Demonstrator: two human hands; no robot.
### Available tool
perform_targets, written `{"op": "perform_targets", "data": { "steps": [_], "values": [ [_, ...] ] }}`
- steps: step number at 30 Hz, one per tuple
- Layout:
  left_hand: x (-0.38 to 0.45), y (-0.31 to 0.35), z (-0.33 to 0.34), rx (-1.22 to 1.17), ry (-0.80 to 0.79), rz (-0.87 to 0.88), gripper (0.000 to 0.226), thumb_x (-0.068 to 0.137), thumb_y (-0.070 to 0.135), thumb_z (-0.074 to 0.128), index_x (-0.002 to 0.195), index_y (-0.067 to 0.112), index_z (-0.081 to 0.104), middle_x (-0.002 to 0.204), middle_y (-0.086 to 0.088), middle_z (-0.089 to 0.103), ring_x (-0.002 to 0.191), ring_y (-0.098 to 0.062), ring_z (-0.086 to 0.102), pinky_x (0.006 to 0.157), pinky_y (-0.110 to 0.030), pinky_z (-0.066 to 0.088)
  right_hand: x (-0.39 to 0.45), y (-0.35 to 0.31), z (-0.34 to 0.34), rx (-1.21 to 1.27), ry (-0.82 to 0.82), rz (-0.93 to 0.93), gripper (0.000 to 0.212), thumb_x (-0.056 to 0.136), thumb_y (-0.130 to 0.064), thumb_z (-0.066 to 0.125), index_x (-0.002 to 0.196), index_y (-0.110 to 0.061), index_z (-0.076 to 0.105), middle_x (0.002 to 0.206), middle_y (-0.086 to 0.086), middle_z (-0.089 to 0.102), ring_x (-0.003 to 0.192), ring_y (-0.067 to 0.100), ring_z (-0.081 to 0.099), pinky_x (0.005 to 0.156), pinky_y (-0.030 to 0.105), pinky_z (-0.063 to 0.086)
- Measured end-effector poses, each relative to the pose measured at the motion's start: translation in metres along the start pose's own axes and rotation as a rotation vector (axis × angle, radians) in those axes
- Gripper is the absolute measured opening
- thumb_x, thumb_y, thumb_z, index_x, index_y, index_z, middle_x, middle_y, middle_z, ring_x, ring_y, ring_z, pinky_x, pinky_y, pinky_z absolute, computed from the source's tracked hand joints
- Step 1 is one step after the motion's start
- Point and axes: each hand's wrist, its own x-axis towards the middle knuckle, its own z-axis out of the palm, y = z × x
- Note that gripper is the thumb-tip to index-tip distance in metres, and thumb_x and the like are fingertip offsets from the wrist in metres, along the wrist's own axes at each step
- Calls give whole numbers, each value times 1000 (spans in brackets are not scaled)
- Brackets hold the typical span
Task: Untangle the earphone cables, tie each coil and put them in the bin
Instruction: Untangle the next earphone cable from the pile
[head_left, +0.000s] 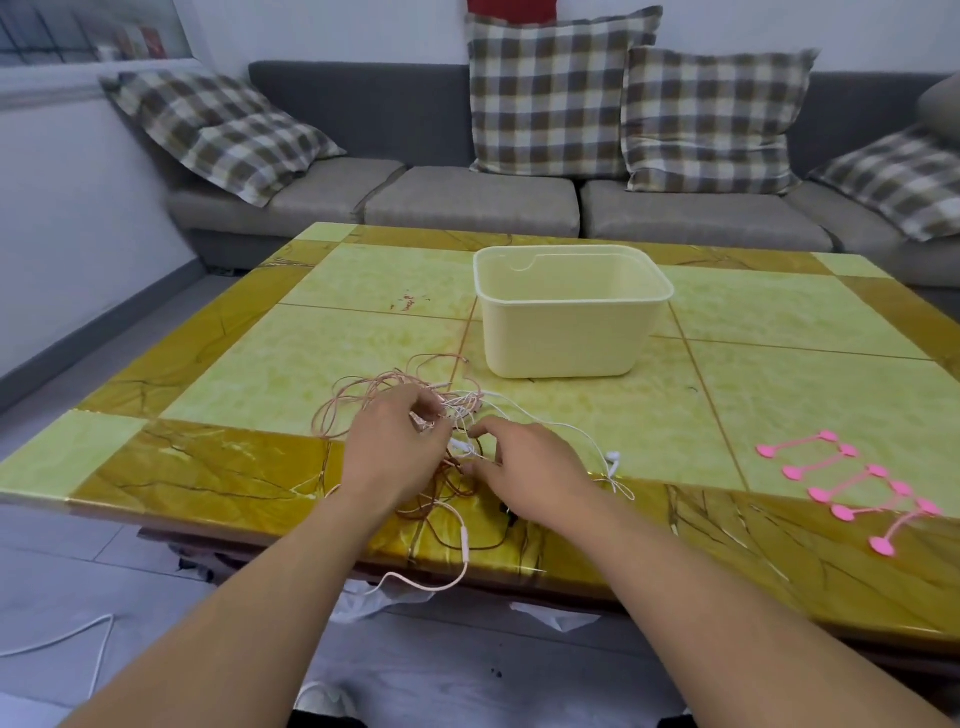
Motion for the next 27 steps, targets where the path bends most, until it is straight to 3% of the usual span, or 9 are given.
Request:
{"op": "perform_targets", "data": {
  "steps": [3, 8, 10, 12, 15, 20, 22, 24, 27],
  "values": [
    [-3, -3, 4, 25, -98, -36, 15, 83, 31, 71, 96, 32, 65, 83, 17, 65, 77, -4, 62, 69, -29, 52, -1, -7, -2, 28, 43, -25, 38, 102, -46, 51, 138, -43, 41, 96, 1, 71, 93, 27, 65, 74, 38, 52],
    [-6, -8, 7, 14, -205, -49, 32, 79, 14, 72, 107, 29, 64, 93, 15, 66, 79, -5, 61, 71, -29, 52, -2, -15, -1, -96, -1, 8, 30, 104, -44, 47, 131, -38, 57, 120, 2, 70, 114, 28, 62, 81, 38, 46],
    [-7, -10, 7, 30, -178, -20, 37, 75, 9, 72, 107, 27, 65, 104, 10, 66, 90, -11, 61, 77, -29, 49, -2, -17, 2, -138, -41, 54, 29, 101, -44, 53, 127, -35, 64, 122, 2, 69, 115, 28, 63, 82, 36, 46],
    [-7, -12, 7, 94, -118, 7, 46, 71, 9, 75, 112, 26, 65, 116, 5, 63, 111, -18, 55, 92, -32, 45, -2, -20, 1, -80, -50, 81, 23, 99, -42, 58, 118, -35, 69, 114, -1, 70, 108, 25, 65, 79, 35, 47],
    [-5, -15, 5, 115, -99, -93, 60, 72, 14, 75, 129, 25, 58, 134, 0, 57, 129, -25, 46, 107, -41, 39, 2, -21, -11, 274, 22, 17, 11, 98, -38, 63, 96, -33, 73, 98, -11, 70, 96, 15, 64, 82, 32, 51],
    [-4, -14, 1, 127, -108, -190, 65, 82, 27, 72, 142, 25, 48, 144, -3, 53, 134, -28, 45, 107, -45, 42, 0, -21, -54, 899, 343, 15, 24, 103, -25, 56, 85, -28, 71, 104, -13, 74, 100, 0, 63, 89, 25, 43],
    [-2, -12, 0, 133, -95, -217, 66, 86, 35, 69, 146, 25, 45, 148, -2, 50, 136, -27, 46, 107, -47, 43, -4, -22, -67, 1094, 460, -6, 28, 107, -21, 49, 85, -23, 67, 102, -10, 77, 101, 6, 66, 94, 31, 47],
    [0, -12, 1, 141, -109, -241, 69, 87, 42, 67, 148, 23, 42, 153, -1, 45, 138, -27, 44, 108, -49, 42, -9, -21, -81, 1370, 515, -37, 31, 109, -18, 41, 87, -14, 61, 94, 2, 78, 101, 22, 71, 96, 39, 53],
    [4, -17, 3, 137, -159, -315, 70, 93, 49, 58, 153, 19, 37, 163, -1, 30, 148, -28, 32, 115, -49, 35, -18, -15, -104, 1704, 535, -38, 30, 109, -18, 36, 87, -11, 56, 76, 10, 71, 82, 31, 72, 81, 39, 57]
  ]
}}
